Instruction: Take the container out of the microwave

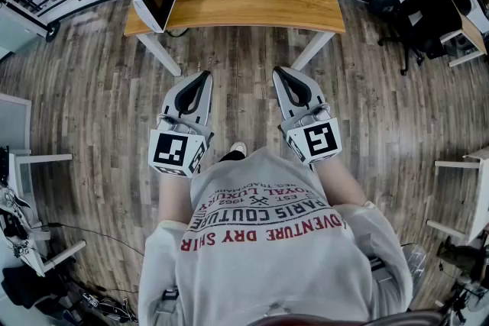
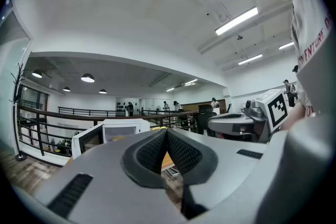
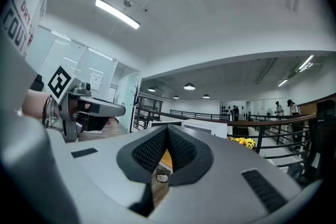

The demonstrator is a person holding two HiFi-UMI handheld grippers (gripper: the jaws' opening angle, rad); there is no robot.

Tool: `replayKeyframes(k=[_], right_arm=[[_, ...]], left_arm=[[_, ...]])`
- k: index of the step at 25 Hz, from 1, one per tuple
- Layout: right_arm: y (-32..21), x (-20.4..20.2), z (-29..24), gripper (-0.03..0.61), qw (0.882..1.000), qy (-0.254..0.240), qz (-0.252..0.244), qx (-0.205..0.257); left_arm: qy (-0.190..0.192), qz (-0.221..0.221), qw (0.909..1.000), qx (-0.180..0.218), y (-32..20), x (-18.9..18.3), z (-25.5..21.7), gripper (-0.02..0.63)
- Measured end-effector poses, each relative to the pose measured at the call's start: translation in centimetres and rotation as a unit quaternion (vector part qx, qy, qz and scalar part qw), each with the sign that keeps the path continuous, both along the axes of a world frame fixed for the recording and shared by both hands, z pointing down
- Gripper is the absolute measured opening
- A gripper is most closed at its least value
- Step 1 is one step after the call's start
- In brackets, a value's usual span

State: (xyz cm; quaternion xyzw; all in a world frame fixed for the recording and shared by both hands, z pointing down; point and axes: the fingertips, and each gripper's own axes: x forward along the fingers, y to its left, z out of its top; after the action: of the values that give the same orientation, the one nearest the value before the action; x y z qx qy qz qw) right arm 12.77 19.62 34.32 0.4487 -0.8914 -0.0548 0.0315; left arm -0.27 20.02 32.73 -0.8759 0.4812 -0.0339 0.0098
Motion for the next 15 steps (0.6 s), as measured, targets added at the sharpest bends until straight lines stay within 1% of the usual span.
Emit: replayKeyframes(k=[8,12,13,15], right_arm=[[-1.0,0.0,0.4,0.028,1.000,-0.002,0.000,-0.007],[-1.2,-0.7,0.4,0.028,1.000,-0.004,-0.011,-0.008],[-1.4,-1.0,0.4,0.028,1.000,-0.005,-0.010,-0.006],[-2.4,-1.3,0.2,0.033,1.000,0.000,0.007,0.001]], left_arm=[[0.009,-0.002,0.9999,0.005,-0.7,-0.7,0.1,0.014],[0.014,0.000,0.9999,0.007,-1.3,-1.1,0.1,0.014],[0.016,0.000,0.9999,0.006,-1.6,-1.3,0.2,0.014],[0.019,0.001,0.9998,0.003,-2.5,-1.8,0.4,0.014]])
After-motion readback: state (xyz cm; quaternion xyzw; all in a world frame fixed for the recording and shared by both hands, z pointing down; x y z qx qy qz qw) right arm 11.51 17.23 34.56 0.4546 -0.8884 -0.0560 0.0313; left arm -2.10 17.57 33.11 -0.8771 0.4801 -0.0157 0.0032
